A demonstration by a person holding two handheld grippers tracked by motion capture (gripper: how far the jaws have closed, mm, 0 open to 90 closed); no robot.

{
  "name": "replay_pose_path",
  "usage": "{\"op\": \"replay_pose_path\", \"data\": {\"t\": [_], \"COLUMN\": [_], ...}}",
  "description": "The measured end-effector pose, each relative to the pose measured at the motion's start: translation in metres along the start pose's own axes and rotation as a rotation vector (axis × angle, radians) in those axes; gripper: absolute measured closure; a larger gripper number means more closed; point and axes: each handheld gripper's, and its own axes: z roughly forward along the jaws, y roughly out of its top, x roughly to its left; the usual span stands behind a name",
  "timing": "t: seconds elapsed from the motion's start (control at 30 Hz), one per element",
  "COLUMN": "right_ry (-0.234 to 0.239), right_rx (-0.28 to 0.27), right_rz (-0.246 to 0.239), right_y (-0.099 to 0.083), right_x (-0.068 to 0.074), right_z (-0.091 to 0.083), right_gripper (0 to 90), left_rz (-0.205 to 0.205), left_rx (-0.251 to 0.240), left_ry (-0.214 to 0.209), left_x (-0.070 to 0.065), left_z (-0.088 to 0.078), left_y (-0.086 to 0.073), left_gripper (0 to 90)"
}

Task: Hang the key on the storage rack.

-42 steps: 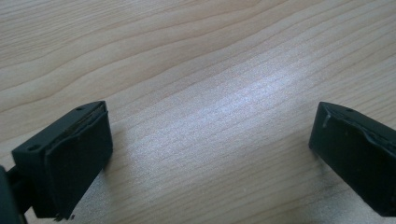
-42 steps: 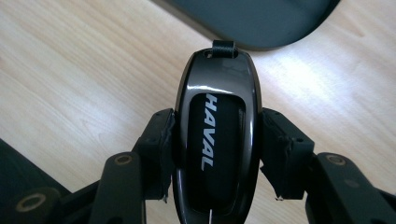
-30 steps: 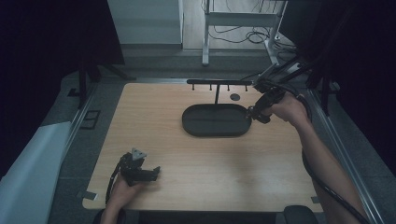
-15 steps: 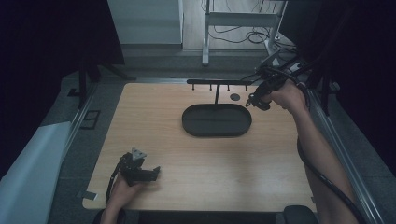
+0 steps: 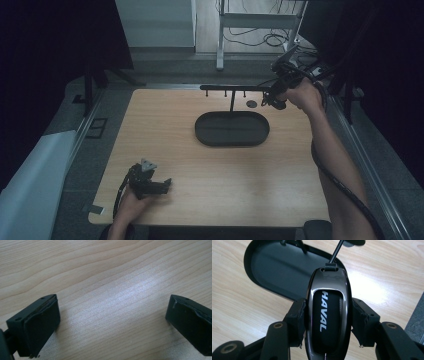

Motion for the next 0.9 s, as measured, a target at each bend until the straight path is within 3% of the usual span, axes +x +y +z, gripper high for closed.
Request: {"op": "replay_pose_path", "data": {"t": [0.43,0.73,0.9], "right_ry": [-0.021,-0.056,-0.081], "right_rx": [-0.044,-0.053,-0.064], "right_rz": [0.004,0.012,0.026], "right_y": [0.016,0.021,0.02], "right_x": [0.006,0.005,-0.003], "right_z": [-0.016,-0.011,-0.005], "right_gripper": [48.9,48.8,48.8], "left_rz": [0.0,0.0,0.0], "left_rx": [0.0,0.0,0.0], "left_ry": [0.0,0.0,-0.001], "left_x": [0.0,0.0,0.0], "left_z": [0.0,0.0,0.0], "left_y": [0.0,0.0,0.0], "left_gripper": [0.0,0.0,0.0]}}
